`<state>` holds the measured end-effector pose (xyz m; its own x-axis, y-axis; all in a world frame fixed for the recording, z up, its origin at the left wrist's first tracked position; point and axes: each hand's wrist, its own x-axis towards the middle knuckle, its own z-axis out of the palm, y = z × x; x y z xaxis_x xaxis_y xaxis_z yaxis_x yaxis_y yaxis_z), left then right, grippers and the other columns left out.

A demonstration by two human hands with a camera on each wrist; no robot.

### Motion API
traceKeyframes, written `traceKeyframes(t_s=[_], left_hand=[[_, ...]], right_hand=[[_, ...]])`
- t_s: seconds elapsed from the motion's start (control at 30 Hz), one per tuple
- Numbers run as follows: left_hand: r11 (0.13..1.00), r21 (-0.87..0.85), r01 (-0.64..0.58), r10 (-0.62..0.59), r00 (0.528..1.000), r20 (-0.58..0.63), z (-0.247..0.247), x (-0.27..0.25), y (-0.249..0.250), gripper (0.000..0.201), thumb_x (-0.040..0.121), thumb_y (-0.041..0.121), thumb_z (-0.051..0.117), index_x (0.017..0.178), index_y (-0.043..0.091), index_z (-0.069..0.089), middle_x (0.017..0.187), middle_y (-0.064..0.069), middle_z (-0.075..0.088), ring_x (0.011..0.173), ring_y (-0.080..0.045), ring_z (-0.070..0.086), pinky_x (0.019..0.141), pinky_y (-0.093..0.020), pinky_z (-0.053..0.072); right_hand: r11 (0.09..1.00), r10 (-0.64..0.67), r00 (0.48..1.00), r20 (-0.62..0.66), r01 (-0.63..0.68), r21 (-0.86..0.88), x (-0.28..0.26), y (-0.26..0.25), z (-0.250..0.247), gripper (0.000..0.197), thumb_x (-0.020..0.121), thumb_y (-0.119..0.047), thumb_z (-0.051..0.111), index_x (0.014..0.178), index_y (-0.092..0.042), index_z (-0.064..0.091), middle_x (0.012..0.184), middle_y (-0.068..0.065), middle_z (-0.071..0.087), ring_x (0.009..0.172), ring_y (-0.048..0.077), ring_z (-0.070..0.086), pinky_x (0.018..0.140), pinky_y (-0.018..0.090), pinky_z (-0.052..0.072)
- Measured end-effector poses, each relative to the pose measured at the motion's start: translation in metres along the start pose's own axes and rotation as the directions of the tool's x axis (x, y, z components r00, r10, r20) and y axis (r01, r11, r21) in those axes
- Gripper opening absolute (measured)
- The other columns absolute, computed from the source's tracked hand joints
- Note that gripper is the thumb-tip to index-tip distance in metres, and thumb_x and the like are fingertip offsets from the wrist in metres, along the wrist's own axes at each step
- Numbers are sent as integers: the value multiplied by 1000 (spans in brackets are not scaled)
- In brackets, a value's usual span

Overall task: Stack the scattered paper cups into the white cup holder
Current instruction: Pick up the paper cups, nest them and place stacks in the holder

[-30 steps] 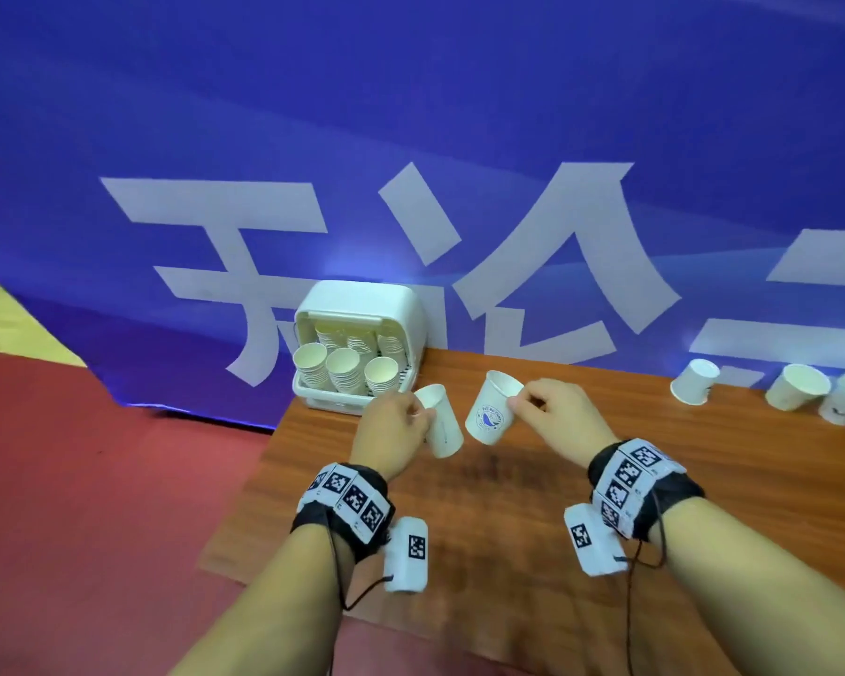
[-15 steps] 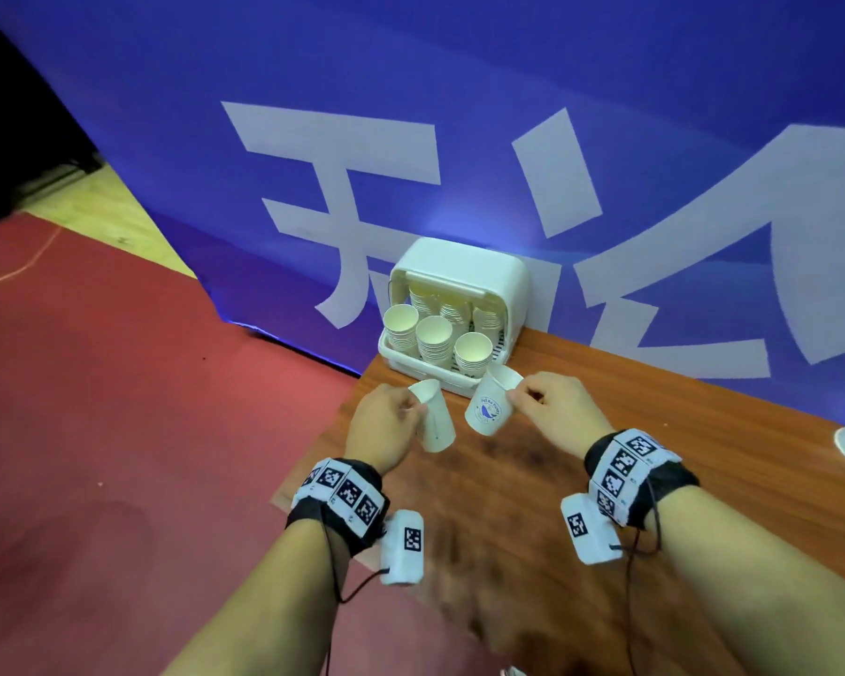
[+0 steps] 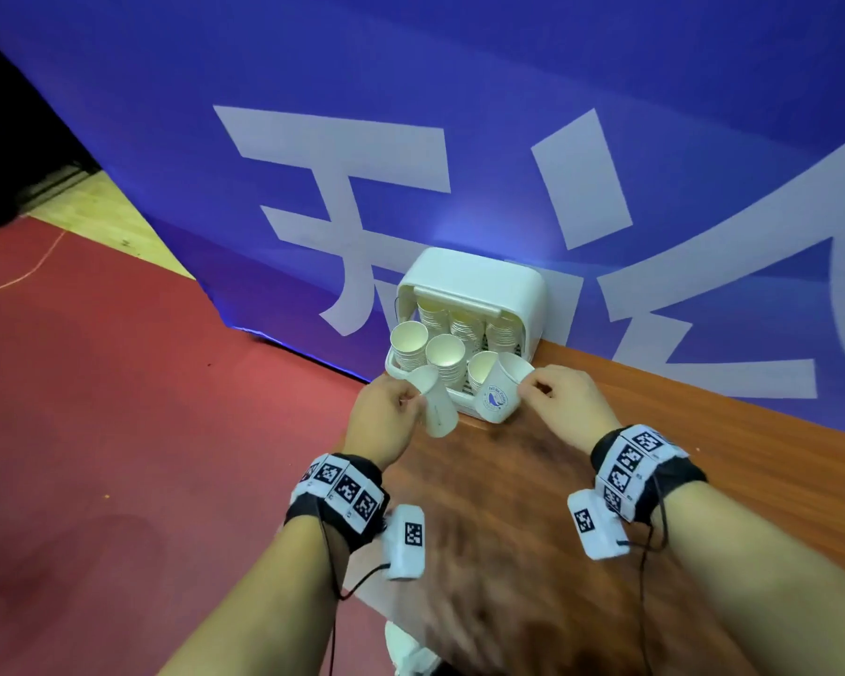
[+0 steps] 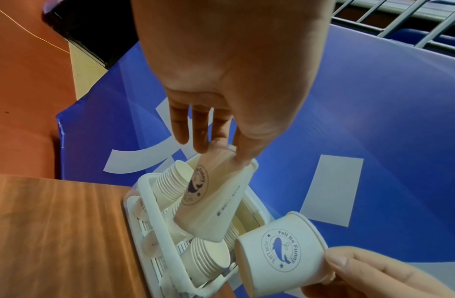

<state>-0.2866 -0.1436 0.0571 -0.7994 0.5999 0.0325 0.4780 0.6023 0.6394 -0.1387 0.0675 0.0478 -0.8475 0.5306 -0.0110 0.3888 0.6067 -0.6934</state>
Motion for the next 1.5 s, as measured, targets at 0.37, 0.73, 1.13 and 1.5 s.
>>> traceKeyframes(t_s=[0.37,0.73,1.13,1.5], left_hand=[[994,-66,-87,86,996,-16,-28,106,-40,7,86,23,63,82,20,68,88,1,60,85,-15,55,75,-27,41],[989,-75,-131,136,988,72,-26,173,-87,12,90,23,58,87,19,69,94,-2,59,90,-20,54,81,-35,47],[980,-30,-195,197,961,193,8,197,-112,14,90,21,60,86,19,74,89,-1,58,88,-23,48,80,-34,41],[969,64,-237,205,927,315,38,203,-126,15,89,22,60,88,19,75,95,-3,62,89,-27,50,77,-38,46]], right_hand=[[1000,17,996,-92,-18,-14,67,-43,24,19,93,-27,57,81,-21,71,84,-11,65,82,6,58,72,23,43],[991,15,995,-102,-29,-133,119,-57,63,20,93,-26,56,85,-18,72,86,-5,63,84,10,55,74,27,41],[948,-28,999,46,41,-315,141,-33,103,22,95,-33,54,88,-21,71,91,-6,61,95,19,50,85,36,45],[944,15,995,100,19,-329,149,-19,128,19,91,-26,60,86,-16,75,109,-2,61,120,19,51,95,38,44]])
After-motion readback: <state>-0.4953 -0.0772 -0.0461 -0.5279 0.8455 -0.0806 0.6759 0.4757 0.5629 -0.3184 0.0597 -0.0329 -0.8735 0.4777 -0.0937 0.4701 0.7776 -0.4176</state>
